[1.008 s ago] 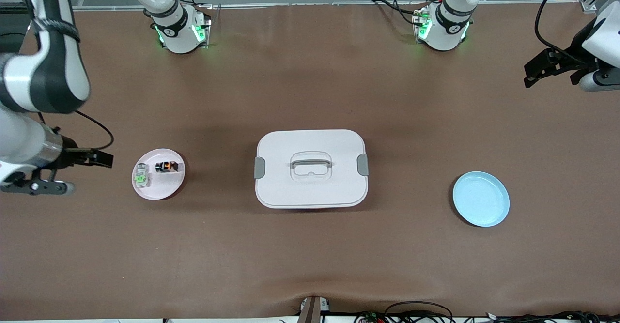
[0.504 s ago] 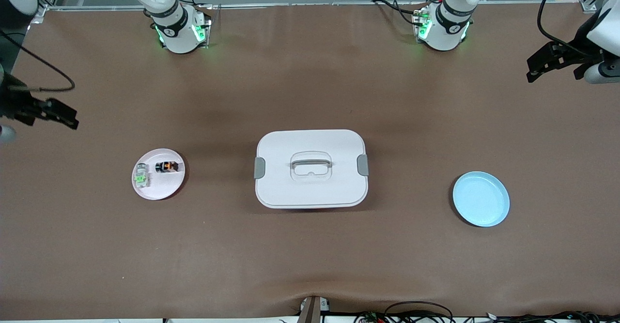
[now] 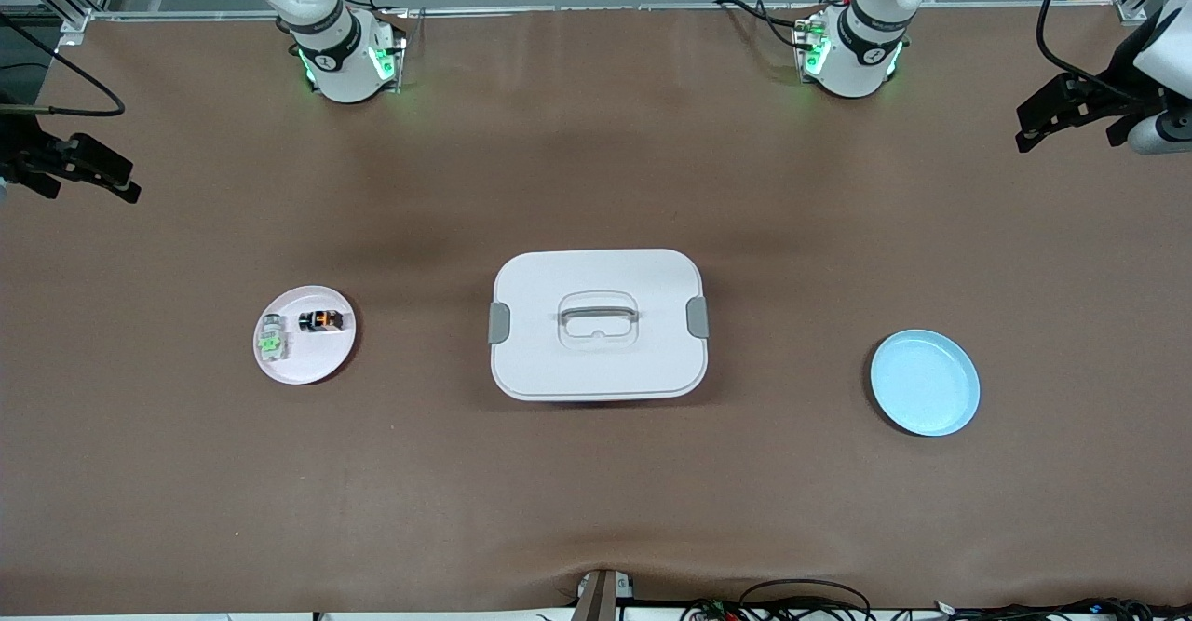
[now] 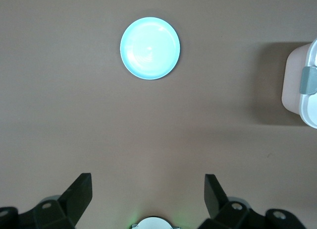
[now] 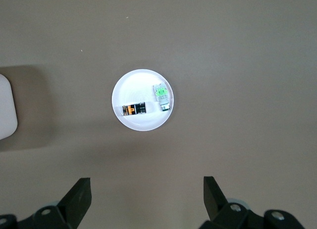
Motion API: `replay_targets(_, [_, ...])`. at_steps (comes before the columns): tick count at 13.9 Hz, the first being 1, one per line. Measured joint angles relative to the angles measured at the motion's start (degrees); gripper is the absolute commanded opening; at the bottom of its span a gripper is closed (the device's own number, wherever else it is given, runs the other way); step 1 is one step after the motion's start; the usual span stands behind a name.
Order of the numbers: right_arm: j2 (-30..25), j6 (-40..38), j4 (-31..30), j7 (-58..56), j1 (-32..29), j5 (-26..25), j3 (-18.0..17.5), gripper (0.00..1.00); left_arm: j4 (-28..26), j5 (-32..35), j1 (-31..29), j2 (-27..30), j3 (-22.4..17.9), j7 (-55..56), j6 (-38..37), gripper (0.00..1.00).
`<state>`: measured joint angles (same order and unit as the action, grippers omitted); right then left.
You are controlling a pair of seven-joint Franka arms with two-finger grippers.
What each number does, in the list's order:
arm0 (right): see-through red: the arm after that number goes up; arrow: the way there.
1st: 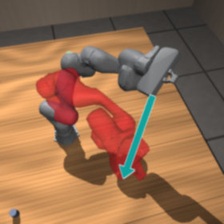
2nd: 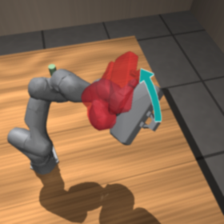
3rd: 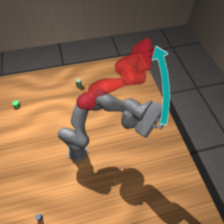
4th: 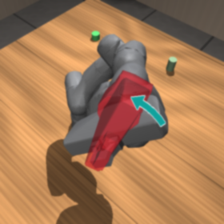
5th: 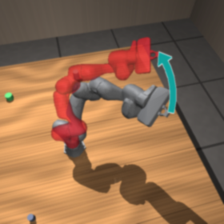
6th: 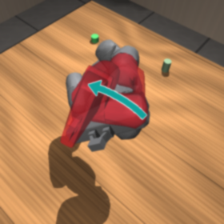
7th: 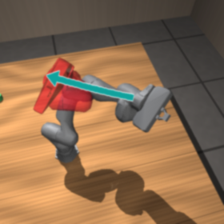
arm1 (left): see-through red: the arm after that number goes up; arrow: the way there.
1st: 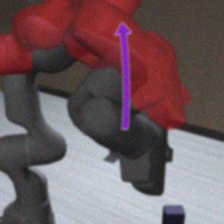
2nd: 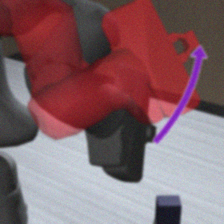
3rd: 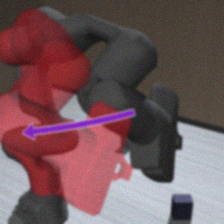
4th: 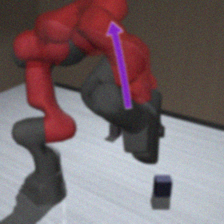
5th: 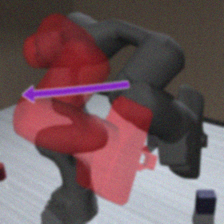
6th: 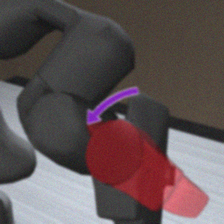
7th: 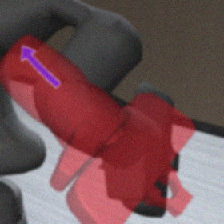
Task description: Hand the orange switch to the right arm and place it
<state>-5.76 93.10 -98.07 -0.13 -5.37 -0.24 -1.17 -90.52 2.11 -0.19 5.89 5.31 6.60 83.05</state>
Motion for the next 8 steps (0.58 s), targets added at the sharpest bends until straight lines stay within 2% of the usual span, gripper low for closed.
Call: replay_targets(8, [-0.1, -0.9, 3.0, -0.1, 0.0, 0.0, -0.3, 1.00, 1.6, 0.0, -0.1, -0.4, -0.1, 0.0, 0.0, 1.00])
